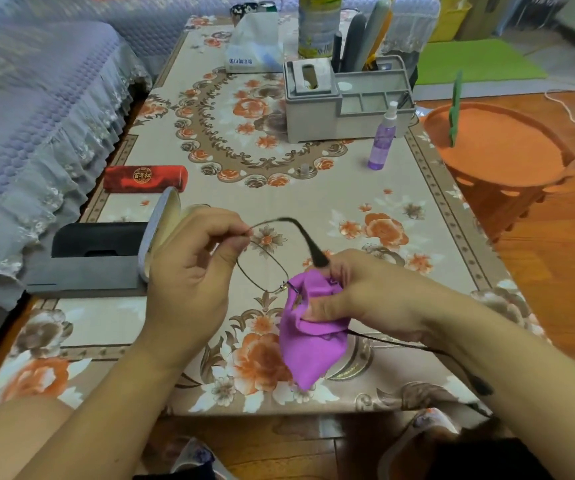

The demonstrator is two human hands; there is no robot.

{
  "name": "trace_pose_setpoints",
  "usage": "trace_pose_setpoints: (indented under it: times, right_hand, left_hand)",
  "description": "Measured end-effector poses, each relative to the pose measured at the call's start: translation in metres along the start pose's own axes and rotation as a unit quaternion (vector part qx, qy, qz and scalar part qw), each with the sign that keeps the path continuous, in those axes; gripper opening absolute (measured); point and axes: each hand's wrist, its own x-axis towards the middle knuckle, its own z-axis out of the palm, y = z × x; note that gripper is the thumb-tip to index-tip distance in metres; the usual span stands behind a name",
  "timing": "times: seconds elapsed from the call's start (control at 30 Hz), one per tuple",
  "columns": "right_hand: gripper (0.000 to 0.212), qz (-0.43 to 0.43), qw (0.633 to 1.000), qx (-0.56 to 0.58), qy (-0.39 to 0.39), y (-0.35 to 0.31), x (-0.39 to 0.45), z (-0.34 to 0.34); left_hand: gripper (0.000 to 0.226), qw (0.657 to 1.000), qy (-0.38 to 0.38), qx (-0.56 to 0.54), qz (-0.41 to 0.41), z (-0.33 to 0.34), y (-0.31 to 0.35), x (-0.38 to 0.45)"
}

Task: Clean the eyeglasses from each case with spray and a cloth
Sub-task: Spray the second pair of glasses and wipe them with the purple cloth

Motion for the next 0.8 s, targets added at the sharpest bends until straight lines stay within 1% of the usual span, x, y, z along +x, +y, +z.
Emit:
trace_pose_setpoints:
  times: [0.07,0.1,0.2,0.23,0.27,0.33,0.4,0.5,0.53,0.57,0.63,0.7,0.8]
  right_hand:
    - [0.024,-0.008,1.000,0.010,-0.013,0.001,-0.001,0.005]
    - [0.020,-0.009,0.999,0.037,-0.016,0.004,0.000,0.006]
    - [0.015,0.028,0.979,0.200,-0.008,0.011,0.002,0.006]
    - [0.016,0.032,0.975,0.220,-0.017,0.013,0.003,0.006]
    - [0.017,0.031,0.977,0.210,-0.030,0.014,0.003,0.006]
    - [0.018,0.028,0.988,0.143,-0.041,0.015,0.006,0.012]
    - [0.015,0.025,0.996,0.086,-0.015,0.016,0.008,0.017]
    - [0.007,0.017,0.998,0.059,0.018,0.017,0.006,0.017]
    - [0.008,0.013,0.999,0.048,0.021,0.017,0.005,0.013]
    - [0.012,0.009,0.998,0.055,0.020,0.018,0.004,0.009]
    - [0.017,0.012,0.992,0.125,0.017,0.019,0.004,0.004]
    - [0.019,0.015,0.983,0.183,0.033,0.018,0.006,0.008]
    - [0.021,0.008,0.980,0.184,0.069,0.023,0.010,0.017]
  left_hand:
    - [0.008,1.000,-0.002,-0.009,-0.023,-0.001,0.000,0.000]
    - [0.009,0.999,-0.003,-0.011,-0.030,-0.002,-0.001,0.000]
    - [0.018,0.998,0.010,-0.028,-0.054,-0.005,-0.001,0.000]
    - [0.021,0.997,0.017,-0.032,-0.060,-0.005,-0.001,0.001]
    - [0.023,0.997,0.021,-0.034,-0.065,-0.005,-0.002,0.001]
    - [0.023,0.996,0.015,-0.036,-0.076,-0.003,0.000,0.001]
    - [0.024,0.994,-0.005,-0.054,-0.095,0.001,0.003,0.000]
    - [0.020,0.991,-0.017,-0.078,-0.106,0.001,0.004,0.001]
    - [0.019,0.991,-0.014,-0.085,-0.107,-0.001,0.002,0.001]
    - [0.018,0.990,-0.008,-0.088,-0.109,-0.001,0.001,0.002]
    - [0.019,0.989,0.009,-0.090,-0.117,-0.002,-0.002,0.002]
    - [0.020,0.988,0.024,-0.091,-0.126,0.000,-0.002,0.003]
    - [0.024,0.986,0.032,-0.093,-0.135,0.001,-0.002,0.003]
